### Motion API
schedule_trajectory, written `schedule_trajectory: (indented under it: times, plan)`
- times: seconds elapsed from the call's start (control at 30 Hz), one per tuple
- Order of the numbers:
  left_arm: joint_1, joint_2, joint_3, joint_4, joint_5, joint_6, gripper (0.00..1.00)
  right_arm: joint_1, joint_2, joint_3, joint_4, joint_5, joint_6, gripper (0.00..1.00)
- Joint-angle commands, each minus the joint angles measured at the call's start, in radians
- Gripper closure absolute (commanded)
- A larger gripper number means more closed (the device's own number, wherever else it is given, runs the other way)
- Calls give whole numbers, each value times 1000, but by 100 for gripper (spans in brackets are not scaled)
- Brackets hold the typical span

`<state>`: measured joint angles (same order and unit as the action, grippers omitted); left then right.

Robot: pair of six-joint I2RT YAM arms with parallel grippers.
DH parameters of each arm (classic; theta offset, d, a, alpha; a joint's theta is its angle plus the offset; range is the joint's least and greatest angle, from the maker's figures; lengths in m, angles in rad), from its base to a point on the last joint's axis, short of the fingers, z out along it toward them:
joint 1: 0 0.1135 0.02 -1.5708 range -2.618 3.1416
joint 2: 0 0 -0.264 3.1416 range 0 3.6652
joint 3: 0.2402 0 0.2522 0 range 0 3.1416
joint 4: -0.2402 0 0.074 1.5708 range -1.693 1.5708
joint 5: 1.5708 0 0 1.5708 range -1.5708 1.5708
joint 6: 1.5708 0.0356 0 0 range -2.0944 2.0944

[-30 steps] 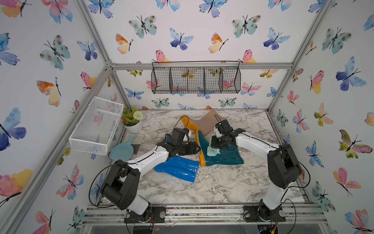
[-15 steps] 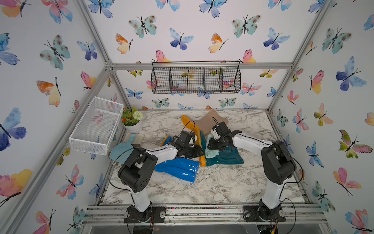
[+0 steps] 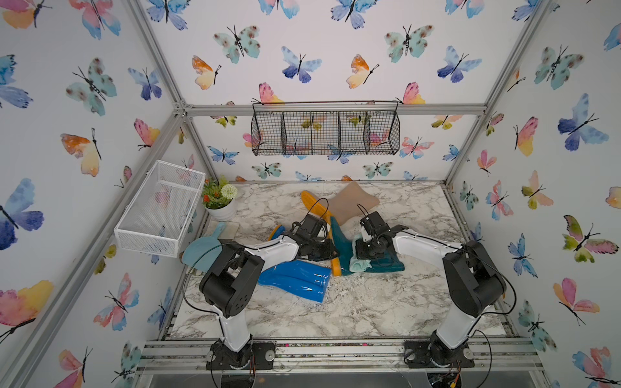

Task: Wipe the rubber boots with a cloth
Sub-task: Wipe the dirt off the rubber boot.

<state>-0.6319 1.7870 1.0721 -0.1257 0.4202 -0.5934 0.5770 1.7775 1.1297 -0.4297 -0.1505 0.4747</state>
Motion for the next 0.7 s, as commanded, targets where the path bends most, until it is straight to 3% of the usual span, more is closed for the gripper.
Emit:
schedule_trajectory:
  times: [0.0,0.17,0.43,0.57,0.6,0.67]
  plan:
    - [-18,17,6,-66,-53,70,86,10,78,109,19,-84,-6,98]
    - [-23,26,77,-177,-76,153,91,16,108,193,13,-175,-82,97]
    - [-24,17,132,-280,-61,236,89,-25,61,137,-75,-151,-180,97]
    - [-23,14,118,-242,-70,167,44,-26,16,90,-68,-136,-149,97]
    - [-22,15,108,-213,-58,133,35,-26,9,78,-69,-128,-142,98]
    - [-24,25,82,-133,-15,63,26,-26,-2,57,-74,-112,-129,98]
